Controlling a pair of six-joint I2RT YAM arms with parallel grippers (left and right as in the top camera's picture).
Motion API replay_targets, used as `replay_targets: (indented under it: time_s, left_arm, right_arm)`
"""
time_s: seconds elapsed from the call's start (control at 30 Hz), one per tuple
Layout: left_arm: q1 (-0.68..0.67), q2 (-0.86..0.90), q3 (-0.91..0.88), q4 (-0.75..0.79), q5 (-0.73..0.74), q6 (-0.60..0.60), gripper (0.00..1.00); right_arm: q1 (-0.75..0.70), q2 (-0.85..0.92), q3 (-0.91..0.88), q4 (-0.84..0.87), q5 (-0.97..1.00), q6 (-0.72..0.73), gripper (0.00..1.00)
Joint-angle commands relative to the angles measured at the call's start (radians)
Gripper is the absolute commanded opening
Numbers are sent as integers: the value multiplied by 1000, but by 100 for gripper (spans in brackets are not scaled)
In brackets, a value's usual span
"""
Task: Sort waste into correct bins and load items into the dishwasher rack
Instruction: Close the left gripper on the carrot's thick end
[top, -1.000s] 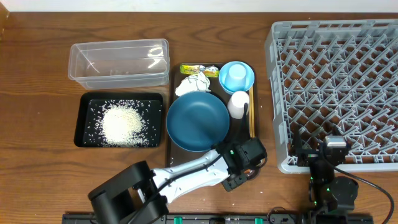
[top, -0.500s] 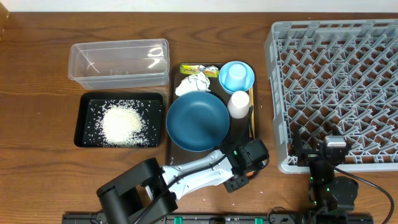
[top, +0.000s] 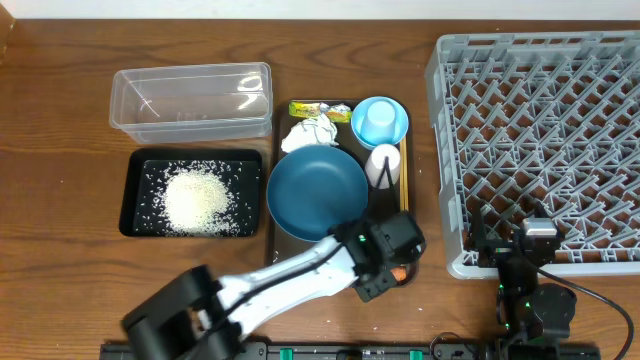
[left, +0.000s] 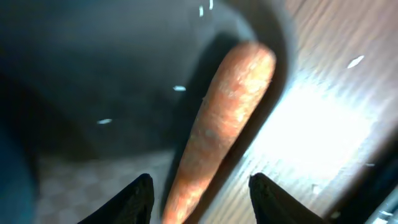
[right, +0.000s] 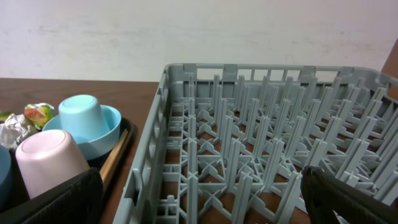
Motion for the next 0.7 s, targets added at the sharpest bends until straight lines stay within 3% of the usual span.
replay_targets:
  time_s: [0.0, 0.67]
  left_arm:
    - [4, -41, 10, 0, 13, 6, 55]
    - [4, 103, 5, 57, 20, 7, 55]
  right_arm:
    - [0, -5, -3, -2, 6, 18, 99]
    - [0, -5, -3, -2, 6, 18, 99]
